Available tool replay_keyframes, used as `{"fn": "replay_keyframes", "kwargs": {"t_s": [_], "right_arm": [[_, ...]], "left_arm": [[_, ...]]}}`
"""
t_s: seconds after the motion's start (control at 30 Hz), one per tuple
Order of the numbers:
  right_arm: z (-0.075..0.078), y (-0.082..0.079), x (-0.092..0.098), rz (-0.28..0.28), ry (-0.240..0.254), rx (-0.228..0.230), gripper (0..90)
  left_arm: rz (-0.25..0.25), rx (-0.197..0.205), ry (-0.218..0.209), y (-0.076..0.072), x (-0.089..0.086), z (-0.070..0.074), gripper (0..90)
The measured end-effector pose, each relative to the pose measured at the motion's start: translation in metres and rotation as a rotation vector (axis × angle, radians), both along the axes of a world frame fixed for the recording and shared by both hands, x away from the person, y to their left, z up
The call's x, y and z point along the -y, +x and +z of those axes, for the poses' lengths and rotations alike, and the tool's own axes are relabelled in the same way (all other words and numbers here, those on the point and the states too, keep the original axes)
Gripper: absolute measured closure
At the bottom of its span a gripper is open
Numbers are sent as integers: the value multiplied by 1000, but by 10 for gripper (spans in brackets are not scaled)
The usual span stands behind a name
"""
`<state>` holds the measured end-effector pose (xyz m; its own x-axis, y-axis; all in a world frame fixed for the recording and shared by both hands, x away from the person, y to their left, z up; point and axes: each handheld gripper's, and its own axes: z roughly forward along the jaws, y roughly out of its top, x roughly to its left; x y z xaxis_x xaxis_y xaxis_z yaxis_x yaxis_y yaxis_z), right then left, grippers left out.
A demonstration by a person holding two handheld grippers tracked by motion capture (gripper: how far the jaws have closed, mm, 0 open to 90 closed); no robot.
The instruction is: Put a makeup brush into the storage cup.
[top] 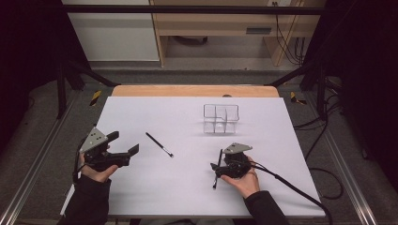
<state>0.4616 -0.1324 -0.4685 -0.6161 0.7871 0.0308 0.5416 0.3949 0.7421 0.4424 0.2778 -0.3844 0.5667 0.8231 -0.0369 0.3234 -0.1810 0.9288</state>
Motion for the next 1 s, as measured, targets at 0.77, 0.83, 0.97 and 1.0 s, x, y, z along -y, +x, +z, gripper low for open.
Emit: {"fn": "replay_keyframes", "kwargs": {"t_s": [0.77,0.83,0.97,1.0], "right_arm": [[-7,1,-4,83,-83,-41,588],[-7,1,-4,80,-83,-43,594],[-6,1,-2,81,-89,-49,624],[-6,2,-1,85,-97,-47,637]], "left_arm": [[-1,-3,3,-1,1,0,70],[-1,-2,1,-1,1,0,70],[-3,1,-2,-1,1,1,70],[-3,1,1,-1,1,1,70]]}}
